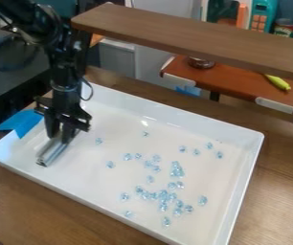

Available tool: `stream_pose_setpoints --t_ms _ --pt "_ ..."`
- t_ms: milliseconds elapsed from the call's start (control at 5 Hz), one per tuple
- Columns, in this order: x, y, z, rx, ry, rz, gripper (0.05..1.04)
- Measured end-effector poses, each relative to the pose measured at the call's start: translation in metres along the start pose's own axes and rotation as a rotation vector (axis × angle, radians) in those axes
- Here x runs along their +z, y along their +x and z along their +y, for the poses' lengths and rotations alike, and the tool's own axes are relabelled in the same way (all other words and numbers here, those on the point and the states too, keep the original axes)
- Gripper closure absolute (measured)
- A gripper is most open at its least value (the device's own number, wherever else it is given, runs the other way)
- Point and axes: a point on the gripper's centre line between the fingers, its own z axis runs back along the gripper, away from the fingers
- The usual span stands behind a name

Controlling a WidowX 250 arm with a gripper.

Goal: Sweep into pile

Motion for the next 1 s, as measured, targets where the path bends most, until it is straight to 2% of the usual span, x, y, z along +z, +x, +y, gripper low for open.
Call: stream_pose_setpoints --t_ms 200,600,1000 --pt "0.003 -0.004 -0.02 -0.01 -0.024 0.012 0.734" --pt "0.006 -0.011 -0.058 -0.061 -0.052 -0.017 0.734" --pt "0.013 -0.026 -0.107 -0.107 -0.099 -0.017 0.734"
